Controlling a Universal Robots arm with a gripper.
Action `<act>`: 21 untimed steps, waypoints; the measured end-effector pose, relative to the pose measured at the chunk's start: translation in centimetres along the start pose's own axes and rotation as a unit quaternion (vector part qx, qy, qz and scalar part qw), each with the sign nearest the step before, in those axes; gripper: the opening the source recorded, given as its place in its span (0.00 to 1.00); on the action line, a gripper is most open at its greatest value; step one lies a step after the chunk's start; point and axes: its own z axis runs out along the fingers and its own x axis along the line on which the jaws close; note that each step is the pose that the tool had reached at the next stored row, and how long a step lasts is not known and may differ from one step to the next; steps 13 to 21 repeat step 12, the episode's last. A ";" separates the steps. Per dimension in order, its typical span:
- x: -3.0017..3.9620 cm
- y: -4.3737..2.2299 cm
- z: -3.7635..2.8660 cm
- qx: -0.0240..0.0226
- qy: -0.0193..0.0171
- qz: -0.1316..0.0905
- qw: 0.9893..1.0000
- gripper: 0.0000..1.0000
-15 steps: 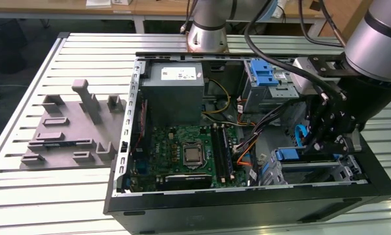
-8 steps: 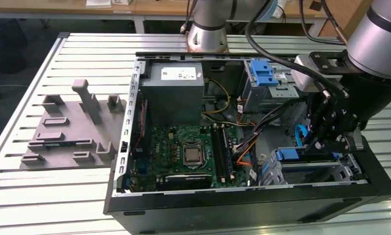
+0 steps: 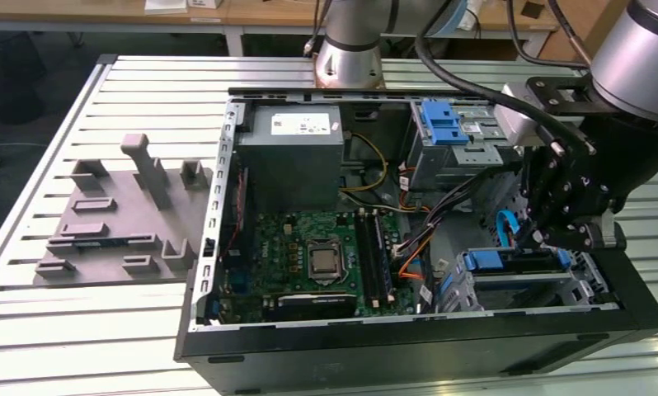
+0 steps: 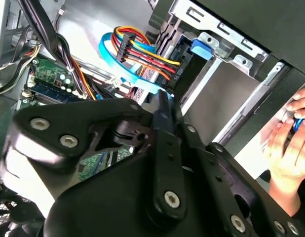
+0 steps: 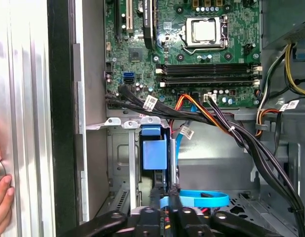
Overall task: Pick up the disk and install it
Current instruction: 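Insert the second disk wire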
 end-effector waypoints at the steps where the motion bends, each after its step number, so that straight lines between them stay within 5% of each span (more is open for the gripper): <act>1: 0.00 0.00 -0.03 0.000 0.000 0.000 1.000 0.16; 21: 0.00 0.00 -0.09 0.000 0.000 0.000 1.000 0.11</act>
